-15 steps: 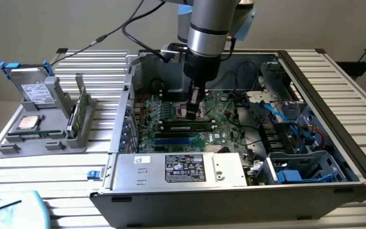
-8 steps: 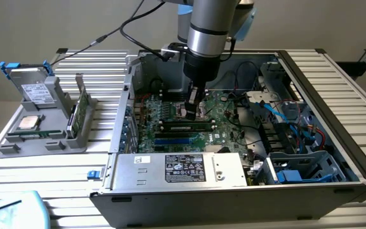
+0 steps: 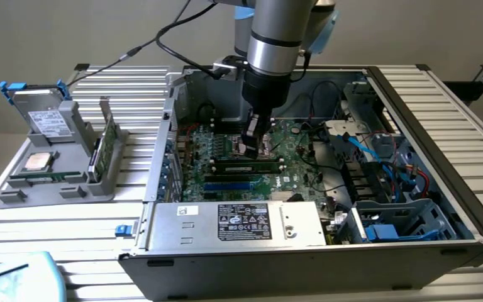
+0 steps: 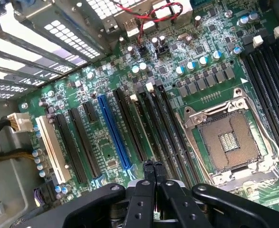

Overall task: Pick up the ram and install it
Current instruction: 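Press down the ram until it locks into place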

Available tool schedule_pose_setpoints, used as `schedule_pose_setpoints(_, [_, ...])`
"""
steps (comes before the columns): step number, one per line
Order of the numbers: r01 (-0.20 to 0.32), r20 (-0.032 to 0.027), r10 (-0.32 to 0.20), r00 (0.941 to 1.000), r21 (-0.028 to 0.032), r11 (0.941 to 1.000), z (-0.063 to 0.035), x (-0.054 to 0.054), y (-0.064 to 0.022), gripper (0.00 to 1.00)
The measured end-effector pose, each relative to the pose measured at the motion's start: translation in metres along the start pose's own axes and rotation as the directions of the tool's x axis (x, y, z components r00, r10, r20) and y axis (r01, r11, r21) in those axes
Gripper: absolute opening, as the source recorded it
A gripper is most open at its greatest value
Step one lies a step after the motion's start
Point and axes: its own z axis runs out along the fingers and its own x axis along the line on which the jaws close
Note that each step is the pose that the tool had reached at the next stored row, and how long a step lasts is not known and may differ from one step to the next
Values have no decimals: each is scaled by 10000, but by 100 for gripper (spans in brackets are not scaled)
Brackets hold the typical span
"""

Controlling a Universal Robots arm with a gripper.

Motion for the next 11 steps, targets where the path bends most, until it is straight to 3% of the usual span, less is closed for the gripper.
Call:
schedule_pose_setpoints(6, [-662,63,662,9978,-36,9978,0,0,0,10])
schedule_pose_setpoints(11, [-1211,110,1212,9926,-69,9926,1,0,0,10])
